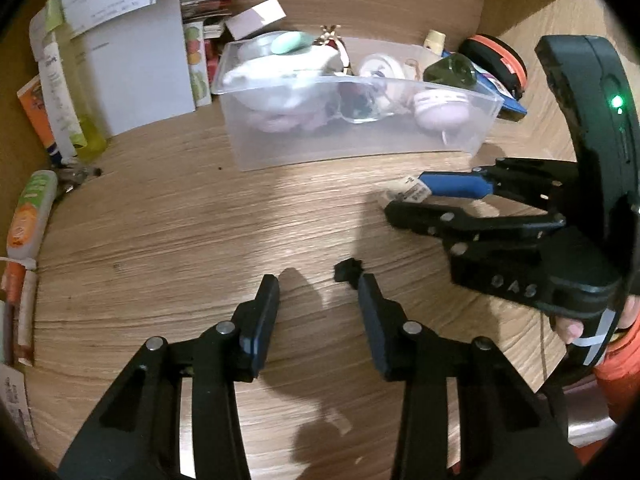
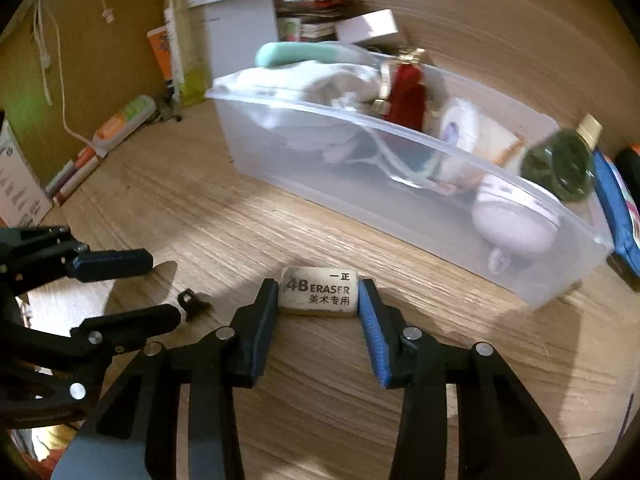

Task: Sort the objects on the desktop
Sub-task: 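Grasp the white eraser with the right gripper while the left grasps the small black clip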

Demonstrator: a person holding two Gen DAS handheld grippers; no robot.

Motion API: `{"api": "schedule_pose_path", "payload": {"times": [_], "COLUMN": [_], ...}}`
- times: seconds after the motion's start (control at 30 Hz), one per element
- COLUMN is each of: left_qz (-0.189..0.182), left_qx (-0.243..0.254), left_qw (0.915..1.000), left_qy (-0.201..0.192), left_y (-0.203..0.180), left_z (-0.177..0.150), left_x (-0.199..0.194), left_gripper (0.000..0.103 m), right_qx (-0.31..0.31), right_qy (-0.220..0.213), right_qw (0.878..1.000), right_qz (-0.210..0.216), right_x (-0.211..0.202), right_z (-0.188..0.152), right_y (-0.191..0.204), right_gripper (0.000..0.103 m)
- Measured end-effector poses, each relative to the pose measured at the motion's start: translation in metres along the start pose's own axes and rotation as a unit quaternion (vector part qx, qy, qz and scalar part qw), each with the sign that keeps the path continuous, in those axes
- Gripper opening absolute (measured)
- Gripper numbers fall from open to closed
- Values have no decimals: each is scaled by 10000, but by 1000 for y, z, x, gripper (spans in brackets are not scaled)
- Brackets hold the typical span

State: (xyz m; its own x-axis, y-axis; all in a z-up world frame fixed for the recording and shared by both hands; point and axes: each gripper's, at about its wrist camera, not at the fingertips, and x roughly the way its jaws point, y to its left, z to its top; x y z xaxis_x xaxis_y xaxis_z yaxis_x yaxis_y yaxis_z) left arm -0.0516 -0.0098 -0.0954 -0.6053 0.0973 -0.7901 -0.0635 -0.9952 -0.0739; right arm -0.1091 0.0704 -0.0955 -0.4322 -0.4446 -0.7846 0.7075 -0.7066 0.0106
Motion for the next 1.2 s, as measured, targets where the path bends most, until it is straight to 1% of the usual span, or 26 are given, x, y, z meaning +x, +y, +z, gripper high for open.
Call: {"api": "schedule_pose_path", "payload": {"times": [0.07,0.13,0.23,0.27,0.3,0.33,0.47,0.63,0.9,0.97,1.1,1.2], "left_qz": [-36,-18,96,97,114,137,212,154,-26,-119,-191,-180], "left_qx": [40,97,151,153,179,199,243,158,-180,-286,-345,-375], "left_qw": [10000,9999,9998,9998,9998,9997,9995,9997,9986,9978,9964,9953], "left_qy": [14,35,25,14,5,0,-66,-100,-488,-592,-757,-877], "left_y": [-4,-10,-14,-15,-17,-18,-21,-20,-11,-8,-5,-4], "left_z": [1,2,5,6,6,6,4,6,24,29,40,51], "left_x": [2,5,7,8,8,9,10,7,-14,-19,-27,-31], "left_gripper": [41,32,28,25,17,15,15,15,15,15,15,15], "right_qx": [121,219,355,385,403,418,420,443,599,639,730,757], "right_qy": [-51,-107,-217,-246,-257,-273,-288,-339,-475,-580,-736,-838], "right_qw": [9999,9997,9991,9989,9988,9987,9987,9984,9969,9961,9946,9936], "right_qz": [-2,10,50,61,52,53,66,124,202,165,99,37], "right_x": [-7,-14,-23,-26,-27,-29,-33,-35,-46,-52,-65,-72], "right_z": [-3,-4,-4,-5,-4,-5,-7,-8,-7,-6,-3,0], "right_y": [-9,-17,-29,-33,-34,-36,-42,-42,-52,-56,-65,-70], "right_gripper": [37,37,37,37,37,37,37,37,37,37,37,37]}}
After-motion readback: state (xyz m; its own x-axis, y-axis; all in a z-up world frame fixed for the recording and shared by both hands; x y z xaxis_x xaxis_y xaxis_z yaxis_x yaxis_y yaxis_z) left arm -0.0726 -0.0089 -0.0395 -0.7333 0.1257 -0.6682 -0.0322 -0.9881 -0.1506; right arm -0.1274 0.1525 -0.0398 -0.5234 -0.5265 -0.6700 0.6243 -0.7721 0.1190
